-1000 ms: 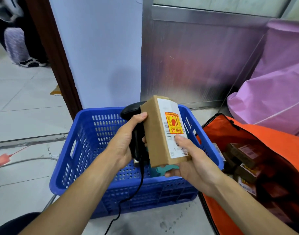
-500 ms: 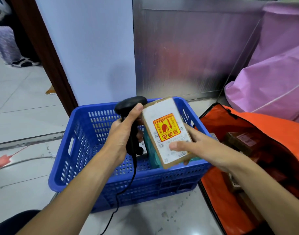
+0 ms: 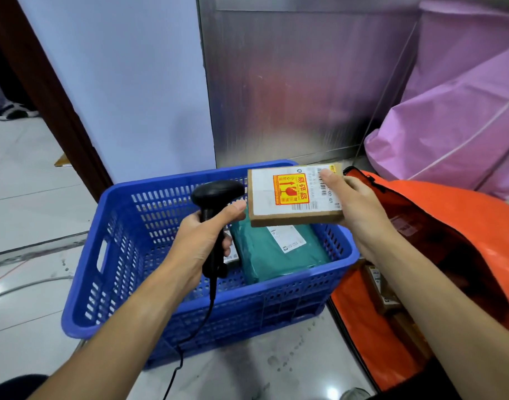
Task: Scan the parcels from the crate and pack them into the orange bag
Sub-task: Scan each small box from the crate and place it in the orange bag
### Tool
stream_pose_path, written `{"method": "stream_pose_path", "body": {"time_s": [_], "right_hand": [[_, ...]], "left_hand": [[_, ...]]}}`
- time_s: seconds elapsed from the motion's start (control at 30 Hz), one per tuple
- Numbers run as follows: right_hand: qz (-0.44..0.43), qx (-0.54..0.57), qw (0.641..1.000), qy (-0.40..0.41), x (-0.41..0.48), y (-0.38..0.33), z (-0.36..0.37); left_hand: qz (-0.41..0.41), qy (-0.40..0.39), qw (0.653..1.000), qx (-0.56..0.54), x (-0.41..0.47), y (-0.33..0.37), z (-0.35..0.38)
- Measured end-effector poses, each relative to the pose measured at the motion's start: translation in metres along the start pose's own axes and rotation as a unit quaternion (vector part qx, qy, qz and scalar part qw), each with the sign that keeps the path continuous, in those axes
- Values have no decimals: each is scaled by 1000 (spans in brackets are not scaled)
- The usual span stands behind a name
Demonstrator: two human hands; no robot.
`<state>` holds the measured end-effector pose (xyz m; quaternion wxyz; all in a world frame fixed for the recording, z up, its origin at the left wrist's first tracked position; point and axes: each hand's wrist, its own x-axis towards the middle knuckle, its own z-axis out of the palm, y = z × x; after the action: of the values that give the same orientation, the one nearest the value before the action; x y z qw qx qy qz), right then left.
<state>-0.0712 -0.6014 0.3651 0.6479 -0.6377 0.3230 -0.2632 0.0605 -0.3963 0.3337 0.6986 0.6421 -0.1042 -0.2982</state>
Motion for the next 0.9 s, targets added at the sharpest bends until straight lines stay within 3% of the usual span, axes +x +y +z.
{"method": "stream_pose_path", "body": {"time_s": [0.13, 0.33, 0.47, 0.57, 0.63, 0.73, 0.9], "right_hand": [[-37, -52, 997, -48, -4, -1, -1], [-47, -76, 992, -89, -9, -1, 4], [-34, -45, 998, -26, -7, 2, 10], [10, 62, 998, 6, -10, 10, 23], [50, 120, 991, -44, -14, 19, 34], [87, 92, 983, -136, -27, 26, 48], [64, 46, 988, -133, -26, 29, 49]], "left_hand": [[-9, -3, 1000, -3, 0, 2, 0], [-63, -118, 987, 94, -8, -5, 5], [-50, -94, 991, 86, -6, -4, 4], [-40, -64, 996, 38, -5, -1, 6], [-36, -49, 998, 1, -6, -1, 7], [-33, -37, 999, -4, -7, -1, 7], [-22, 4, 1000, -11, -10, 1, 4]]}}
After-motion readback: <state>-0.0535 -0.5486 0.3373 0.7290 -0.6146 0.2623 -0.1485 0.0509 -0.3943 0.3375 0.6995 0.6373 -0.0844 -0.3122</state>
